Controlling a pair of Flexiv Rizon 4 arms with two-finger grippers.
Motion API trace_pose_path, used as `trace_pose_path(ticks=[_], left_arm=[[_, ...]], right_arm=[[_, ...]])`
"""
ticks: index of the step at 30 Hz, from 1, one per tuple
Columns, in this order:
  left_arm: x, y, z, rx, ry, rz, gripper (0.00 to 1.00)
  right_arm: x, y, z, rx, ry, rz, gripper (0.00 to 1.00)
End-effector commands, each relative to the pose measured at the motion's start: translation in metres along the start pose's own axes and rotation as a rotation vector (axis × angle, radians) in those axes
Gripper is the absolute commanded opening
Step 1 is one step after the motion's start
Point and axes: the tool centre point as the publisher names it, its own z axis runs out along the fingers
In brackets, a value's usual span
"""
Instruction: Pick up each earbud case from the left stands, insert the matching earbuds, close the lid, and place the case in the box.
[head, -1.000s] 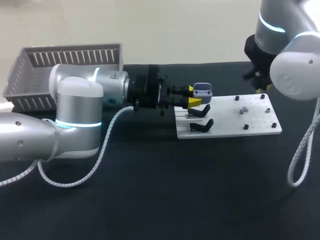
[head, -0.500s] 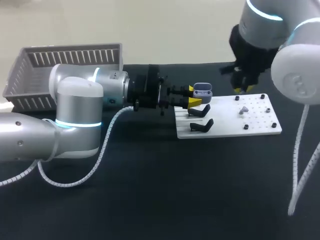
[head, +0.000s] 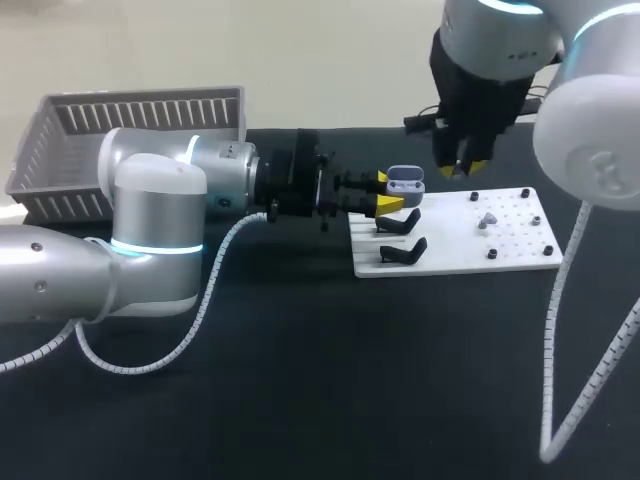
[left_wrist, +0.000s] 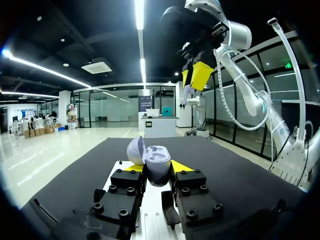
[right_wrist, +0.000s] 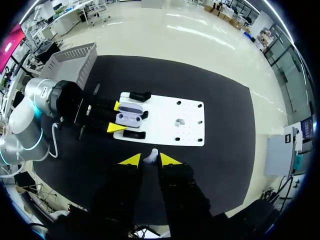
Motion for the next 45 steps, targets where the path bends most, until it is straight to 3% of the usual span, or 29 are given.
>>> trace_pose_path(ticks=[1,7,11,15,22,30,45], left_arm=[[0.000,0.001,0.000,0.003,0.001,0.000,0.00],[0.000,0.001,0.000,0.003,0.001,0.000,0.00],[0.000,0.001,0.000,0.003,0.001,0.000,0.00],[0.000,0.001,0.000,0.003,0.001,0.000,0.00],[0.000,0.001,0.000,0.003,0.001,0.000,0.00],[0.000,0.001,0.000,0.003,0.001,0.000,0.00],[0.000,0.001,0.000,0.003,0.001,0.000,0.00]], right_arm=[[0.003,-0.001,0.000,-0.001,-0.008,0.002,0.00],[0.003,-0.001,0.000,-0.001,-0.008,0.002,0.00],[0.004,0.012,0.009,0.033,0.032,0.118,0.00],[0.005,0.027,0.009,0.040,0.008,0.199,0.00],[-0.009,0.045,0.010,0.005,-0.024,0.302,0.00],[-0.014,0.053,0.022,-0.025,0.020,0.404,0.00],[-0.014,0.053,0.022,-0.025,0.020,0.404,0.00]])
